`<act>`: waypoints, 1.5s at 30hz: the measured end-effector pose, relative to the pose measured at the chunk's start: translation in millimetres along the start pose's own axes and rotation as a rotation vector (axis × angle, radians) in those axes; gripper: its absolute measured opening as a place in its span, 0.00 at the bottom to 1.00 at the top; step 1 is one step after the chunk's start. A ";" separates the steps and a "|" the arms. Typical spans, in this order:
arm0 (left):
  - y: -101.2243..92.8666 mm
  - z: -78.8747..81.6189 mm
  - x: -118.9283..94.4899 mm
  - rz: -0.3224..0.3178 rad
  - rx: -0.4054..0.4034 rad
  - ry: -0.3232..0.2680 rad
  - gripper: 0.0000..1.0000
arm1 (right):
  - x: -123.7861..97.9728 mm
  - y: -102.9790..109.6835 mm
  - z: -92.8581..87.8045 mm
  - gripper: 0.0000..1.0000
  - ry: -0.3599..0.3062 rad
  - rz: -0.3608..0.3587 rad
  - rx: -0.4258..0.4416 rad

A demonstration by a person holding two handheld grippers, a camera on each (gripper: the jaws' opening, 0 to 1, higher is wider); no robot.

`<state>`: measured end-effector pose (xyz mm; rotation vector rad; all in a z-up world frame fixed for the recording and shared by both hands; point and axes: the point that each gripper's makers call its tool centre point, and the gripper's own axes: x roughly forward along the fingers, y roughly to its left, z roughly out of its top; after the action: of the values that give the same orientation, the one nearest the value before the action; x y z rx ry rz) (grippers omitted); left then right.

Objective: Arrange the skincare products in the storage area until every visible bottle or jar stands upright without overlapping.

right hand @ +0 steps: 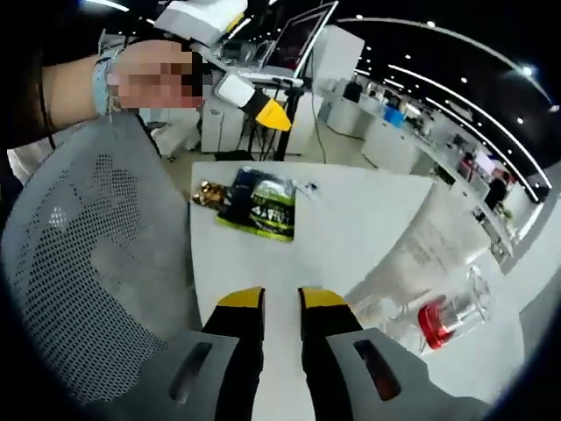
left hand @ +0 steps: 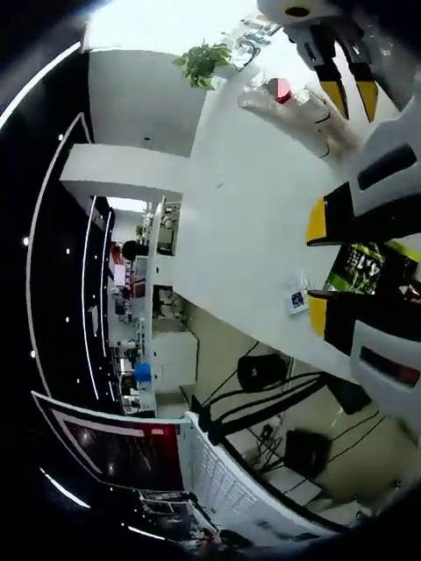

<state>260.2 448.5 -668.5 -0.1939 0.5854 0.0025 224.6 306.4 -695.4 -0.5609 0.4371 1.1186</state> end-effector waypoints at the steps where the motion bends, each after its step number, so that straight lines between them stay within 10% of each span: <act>1: 7.8 1.0 0.6 0.015 0.017 -0.002 0.21 | 4.8 -1.5 6.2 0.14 -0.001 0.000 0.013; 12: 56.2 -51.3 5.5 0.016 -0.037 0.193 0.21 | 69.8 -14.9 63.1 0.16 -0.027 0.047 0.094; 18: 51.7 -78.6 16.1 -0.120 -0.175 0.288 0.20 | 104.3 -27.4 50.5 0.16 0.083 0.046 0.145; 32: 58.0 -120.8 39.7 -0.126 -0.285 0.381 0.20 | 168.5 -37.6 -8.5 0.28 0.321 0.033 0.280; 45: 55.9 -119.2 46.5 -0.134 -0.235 0.341 0.14 | 169.6 -12.0 -10.6 0.15 0.311 0.097 0.388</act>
<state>230.4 479.2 -801.3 -0.4676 0.9115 -0.0938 299.4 416.8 -801.5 -0.3723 0.9368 1.0060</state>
